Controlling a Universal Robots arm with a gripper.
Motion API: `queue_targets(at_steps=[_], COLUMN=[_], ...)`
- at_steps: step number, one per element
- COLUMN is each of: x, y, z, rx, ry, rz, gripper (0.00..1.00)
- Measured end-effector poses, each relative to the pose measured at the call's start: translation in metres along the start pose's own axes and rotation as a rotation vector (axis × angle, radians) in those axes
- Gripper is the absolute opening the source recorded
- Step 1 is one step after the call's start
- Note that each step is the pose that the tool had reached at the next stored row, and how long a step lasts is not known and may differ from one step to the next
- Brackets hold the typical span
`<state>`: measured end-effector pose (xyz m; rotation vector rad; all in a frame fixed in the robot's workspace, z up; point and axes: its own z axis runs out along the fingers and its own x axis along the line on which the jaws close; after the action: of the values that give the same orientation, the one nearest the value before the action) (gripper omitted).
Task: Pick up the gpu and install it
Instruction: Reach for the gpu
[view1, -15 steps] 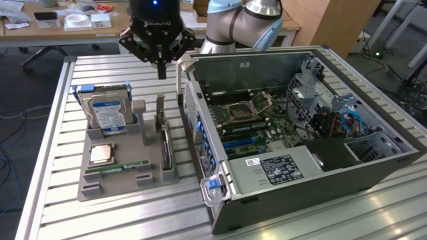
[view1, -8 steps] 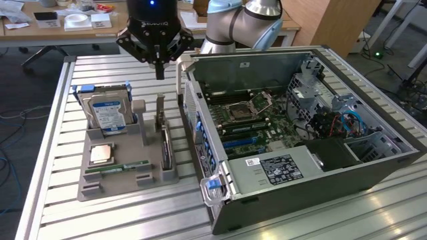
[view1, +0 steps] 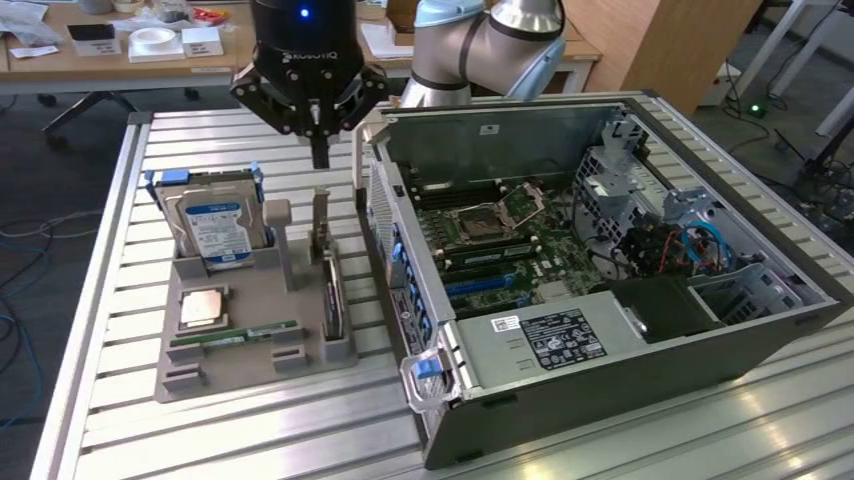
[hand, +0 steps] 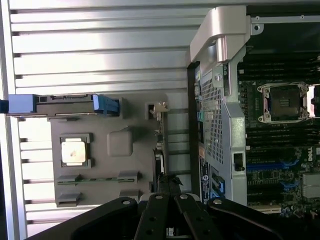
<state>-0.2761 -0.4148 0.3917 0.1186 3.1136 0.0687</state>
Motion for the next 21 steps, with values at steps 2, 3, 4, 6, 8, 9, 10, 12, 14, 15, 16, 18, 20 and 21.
queue_targets(at_steps=[2, 3, 4, 6, 8, 9, 10, 12, 14, 15, 16, 18, 20, 21], x=[0.000, 0.000, 0.000, 0.000, 0.001, 0.002, 0.004, 0.007, 0.009, 0.009, 0.009, 0.009, 0.009, 0.009], y=[-0.0060, -0.0092, -0.0125, -0.0191, -0.0224, -0.0226, -0.0228, -0.0231, -0.0233, -0.0233, -0.0233, -0.0234, -0.0237, -0.0240], z=[-0.0003, -0.0004, -0.0005, -0.0008, -0.0010, -0.0009, -0.0009, -0.0008, -0.0008, -0.0008, -0.0008, -0.0008, -0.0008, -0.0008], rx=[0.0000, -0.0001, -0.0001, -0.0001, 0.0000, 0.0000, 0.0000, -0.0001, -0.0001, -0.0001, -0.0001, 0.0000, 0.0004, 0.0008], ry=[0.0000, -0.0001, -0.0001, 0.0000, -0.0002, -0.0001, -0.0001, -0.0001, -0.0001, -0.0001, -0.0001, 0.0000, -0.0001, -0.0002], rz=[0.000, 0.000, 0.000, 0.000, 0.000, 0.000, 0.000, 0.000, 0.000, 0.000, 0.000, 0.000, 0.000, 0.000], gripper=[0.11, 0.11, 0.11, 0.11, 0.11, 0.11, 0.11, 0.11, 0.11, 0.11, 0.11, 0.11, 0.11, 0.11])
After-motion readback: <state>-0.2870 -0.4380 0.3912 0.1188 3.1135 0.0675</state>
